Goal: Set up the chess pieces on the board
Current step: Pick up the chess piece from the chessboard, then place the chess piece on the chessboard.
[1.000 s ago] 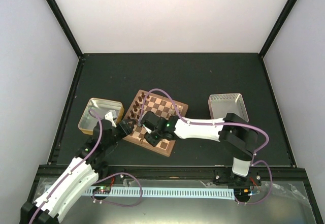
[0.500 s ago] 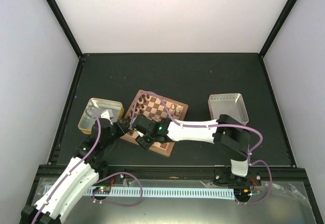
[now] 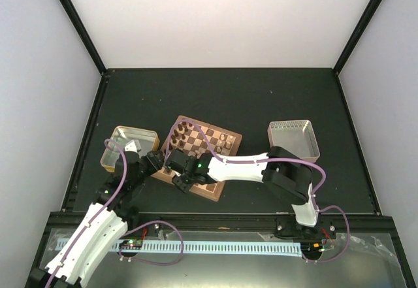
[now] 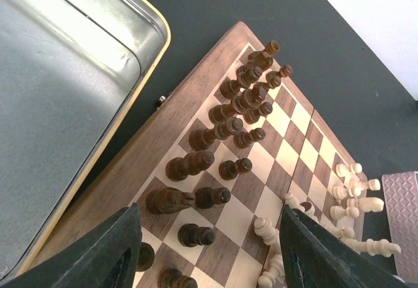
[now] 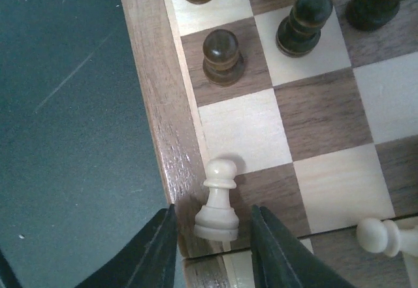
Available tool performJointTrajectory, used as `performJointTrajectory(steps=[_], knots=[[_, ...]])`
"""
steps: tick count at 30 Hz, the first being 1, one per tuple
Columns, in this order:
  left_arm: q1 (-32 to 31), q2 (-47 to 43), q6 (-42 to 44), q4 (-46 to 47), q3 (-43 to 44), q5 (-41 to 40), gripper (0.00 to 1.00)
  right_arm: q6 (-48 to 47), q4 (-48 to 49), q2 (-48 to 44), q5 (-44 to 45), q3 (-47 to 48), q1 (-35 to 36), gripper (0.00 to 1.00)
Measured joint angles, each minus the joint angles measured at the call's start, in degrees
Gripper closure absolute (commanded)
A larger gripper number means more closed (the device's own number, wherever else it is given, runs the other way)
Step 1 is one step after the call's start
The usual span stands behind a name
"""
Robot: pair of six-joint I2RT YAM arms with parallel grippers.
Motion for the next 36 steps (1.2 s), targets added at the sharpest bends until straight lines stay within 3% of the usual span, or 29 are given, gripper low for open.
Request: performJointTrajectory(steps=[2, 5, 13, 19, 24, 28, 36], knots=[[0.0, -0.2, 0.0, 0.0, 0.0, 0.0, 0.40, 0.2, 0.3, 0.1, 0.4, 0.1, 0.0, 0.83], [0.1, -0.4, 0.1, 0.0, 0.0, 0.2, 0.40, 0.2, 0.3, 0.2, 0.9, 0.1, 0.0, 0.88], [0.2, -0.6, 1.3, 0.4, 0.0, 4.8, 0.35, 0.3, 3.4, -1.6, 2.3, -3.2, 0.0, 0.90], [0.3, -0.5, 2.6, 3.8, -0.4, 16.0, 0.31, 0.6, 9.5, -10.4, 3.1, -12.0, -0.1, 0.90], [0.3, 1.4, 1.3, 11.7, -2.1, 27.0, 0.31, 1.5, 16.7, -18.4, 3.7, -18.0, -0.3, 0.90], [0.3, 5.3, -1.0, 18.6, -3.3, 35.5, 0.36, 1.6, 21.0, -22.1, 4.1, -21.6, -0.4, 0.90], [0.4, 10.4, -3.4, 25.6, -3.2, 45.7, 0.60, 2.0, 25.2, -25.2, 4.7, -24.0, -0.9, 0.90]])
